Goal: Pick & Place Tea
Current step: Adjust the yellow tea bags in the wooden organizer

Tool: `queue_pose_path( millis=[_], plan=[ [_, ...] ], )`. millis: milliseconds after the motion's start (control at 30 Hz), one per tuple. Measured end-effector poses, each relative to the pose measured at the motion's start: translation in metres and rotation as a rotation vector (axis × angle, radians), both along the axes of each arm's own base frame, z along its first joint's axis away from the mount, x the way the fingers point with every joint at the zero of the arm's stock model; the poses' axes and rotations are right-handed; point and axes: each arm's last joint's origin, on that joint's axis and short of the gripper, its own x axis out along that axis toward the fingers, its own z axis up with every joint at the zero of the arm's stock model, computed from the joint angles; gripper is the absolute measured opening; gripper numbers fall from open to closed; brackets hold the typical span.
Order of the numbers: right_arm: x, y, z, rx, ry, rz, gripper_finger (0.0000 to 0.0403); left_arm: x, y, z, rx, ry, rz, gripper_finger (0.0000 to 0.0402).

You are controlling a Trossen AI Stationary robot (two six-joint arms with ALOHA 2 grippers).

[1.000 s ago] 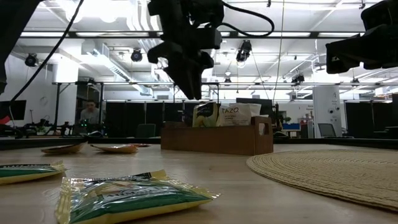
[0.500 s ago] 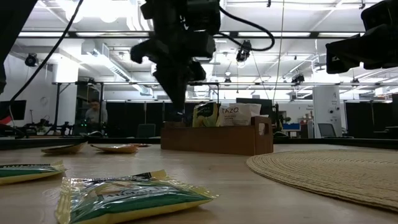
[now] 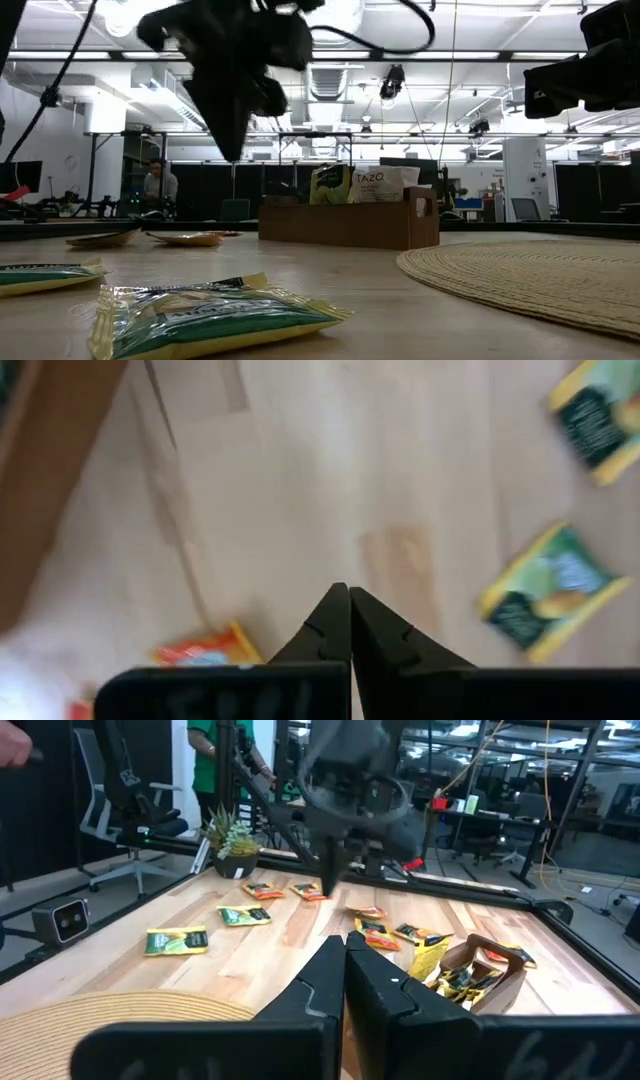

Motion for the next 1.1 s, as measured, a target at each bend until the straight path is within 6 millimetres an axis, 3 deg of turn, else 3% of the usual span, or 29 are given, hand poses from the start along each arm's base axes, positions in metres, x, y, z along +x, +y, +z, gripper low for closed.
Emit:
queue_pose_path(
  millis=[167,433,867,1100],
  plan=[
    [0.0,0.0,0.0,0.0,0.0,0.0,0.0009,-0.015,-0.023,0.019,-0.063,-0.03,0.145,0.0],
    [0.0,0.0,0.0,0.0,0.0,0.0,0.0008,-0.03,-0.053,0.024,-0.109,-0.003,0.317,0.0],
    [0.0,0.0,0.0,0.0,-0.001,0.0,0.0009,-0.06,-0.101,0.002,-0.062,0.006,0.279,0.0],
    [0.0,0.0,0.0,0.0,-0.001,0.0,0.0008,-0.06,-0.098,0.004,0.037,-0.088,0.16,0.0]
  ],
)
